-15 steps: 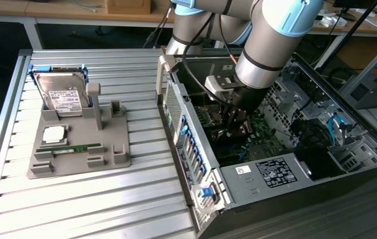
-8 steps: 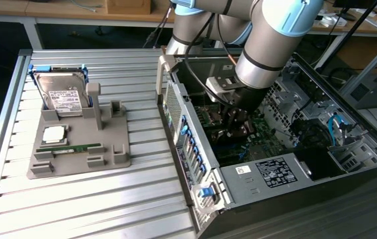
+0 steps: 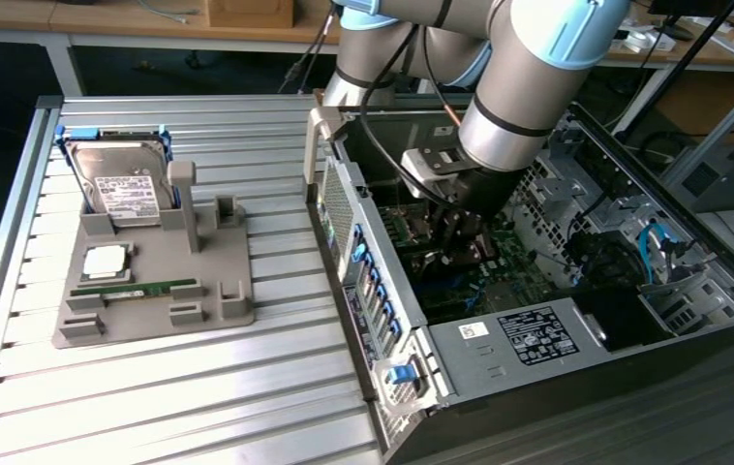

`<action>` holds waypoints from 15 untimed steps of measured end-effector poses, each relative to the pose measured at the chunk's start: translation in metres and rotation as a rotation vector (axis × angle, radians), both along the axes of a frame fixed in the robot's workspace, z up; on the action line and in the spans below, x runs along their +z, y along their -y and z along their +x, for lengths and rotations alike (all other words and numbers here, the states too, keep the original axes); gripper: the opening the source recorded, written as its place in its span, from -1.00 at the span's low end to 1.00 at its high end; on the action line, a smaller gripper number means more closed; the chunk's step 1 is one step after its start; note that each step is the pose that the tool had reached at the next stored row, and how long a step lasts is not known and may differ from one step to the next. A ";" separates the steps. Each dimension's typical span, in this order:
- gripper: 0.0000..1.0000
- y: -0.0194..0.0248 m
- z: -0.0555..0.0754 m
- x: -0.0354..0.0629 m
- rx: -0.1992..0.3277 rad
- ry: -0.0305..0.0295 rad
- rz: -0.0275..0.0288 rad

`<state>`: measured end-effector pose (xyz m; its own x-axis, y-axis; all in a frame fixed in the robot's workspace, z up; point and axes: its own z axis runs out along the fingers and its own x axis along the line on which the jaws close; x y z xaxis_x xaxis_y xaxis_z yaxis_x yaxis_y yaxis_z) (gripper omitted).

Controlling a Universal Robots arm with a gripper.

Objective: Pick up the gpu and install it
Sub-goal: 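Insert the gpu into the slot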

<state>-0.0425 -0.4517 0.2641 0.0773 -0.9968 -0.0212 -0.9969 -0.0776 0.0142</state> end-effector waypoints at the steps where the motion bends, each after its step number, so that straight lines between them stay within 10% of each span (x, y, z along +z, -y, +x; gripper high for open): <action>1: -0.47 0.0001 0.000 0.0001 0.000 0.0000 -0.0007; 15: -0.47 0.0001 0.000 0.0004 -0.032 -0.0003 -0.0162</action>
<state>-0.0424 -0.4518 0.2645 0.0456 -0.9989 -0.0051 -0.9988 -0.0456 0.0154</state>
